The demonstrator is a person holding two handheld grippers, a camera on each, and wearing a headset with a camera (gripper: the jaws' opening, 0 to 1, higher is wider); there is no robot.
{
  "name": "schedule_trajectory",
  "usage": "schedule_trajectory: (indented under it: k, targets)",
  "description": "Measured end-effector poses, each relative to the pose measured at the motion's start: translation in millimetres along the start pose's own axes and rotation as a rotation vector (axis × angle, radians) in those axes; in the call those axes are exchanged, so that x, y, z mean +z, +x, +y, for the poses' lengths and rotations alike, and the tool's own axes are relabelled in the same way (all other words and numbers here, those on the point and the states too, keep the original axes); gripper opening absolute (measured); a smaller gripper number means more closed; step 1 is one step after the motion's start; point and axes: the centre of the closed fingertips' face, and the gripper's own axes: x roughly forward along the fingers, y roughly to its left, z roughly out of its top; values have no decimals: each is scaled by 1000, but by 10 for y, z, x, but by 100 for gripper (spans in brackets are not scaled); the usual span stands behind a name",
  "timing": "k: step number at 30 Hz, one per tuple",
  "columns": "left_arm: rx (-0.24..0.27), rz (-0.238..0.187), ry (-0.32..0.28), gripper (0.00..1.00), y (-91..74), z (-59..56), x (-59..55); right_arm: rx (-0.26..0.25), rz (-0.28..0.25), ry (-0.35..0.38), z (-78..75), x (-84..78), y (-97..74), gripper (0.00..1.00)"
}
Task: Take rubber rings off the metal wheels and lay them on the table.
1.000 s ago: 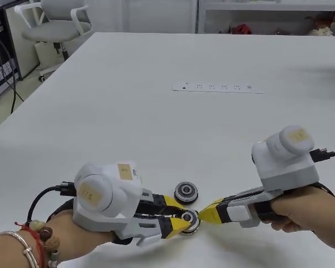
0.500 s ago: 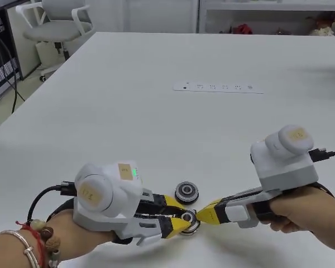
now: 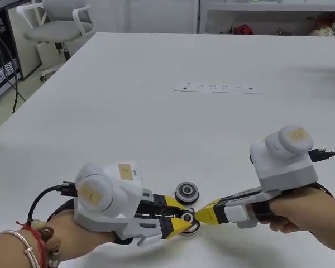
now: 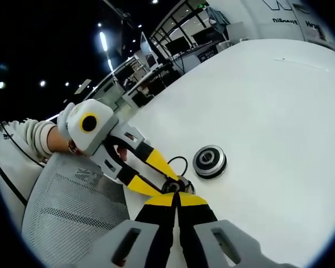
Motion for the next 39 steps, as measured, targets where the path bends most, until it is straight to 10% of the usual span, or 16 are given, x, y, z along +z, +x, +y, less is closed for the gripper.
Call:
schedule_trajectory:
  k: [30, 39]
  targets:
    - [-22, 33, -23, 19, -36, -17, -24, -18, -3, 2, -46, 21, -16, 0]
    - [-8, 3, 1, 28, -129, 37, 138, -10, -22, 22, -14, 66, -59, 0]
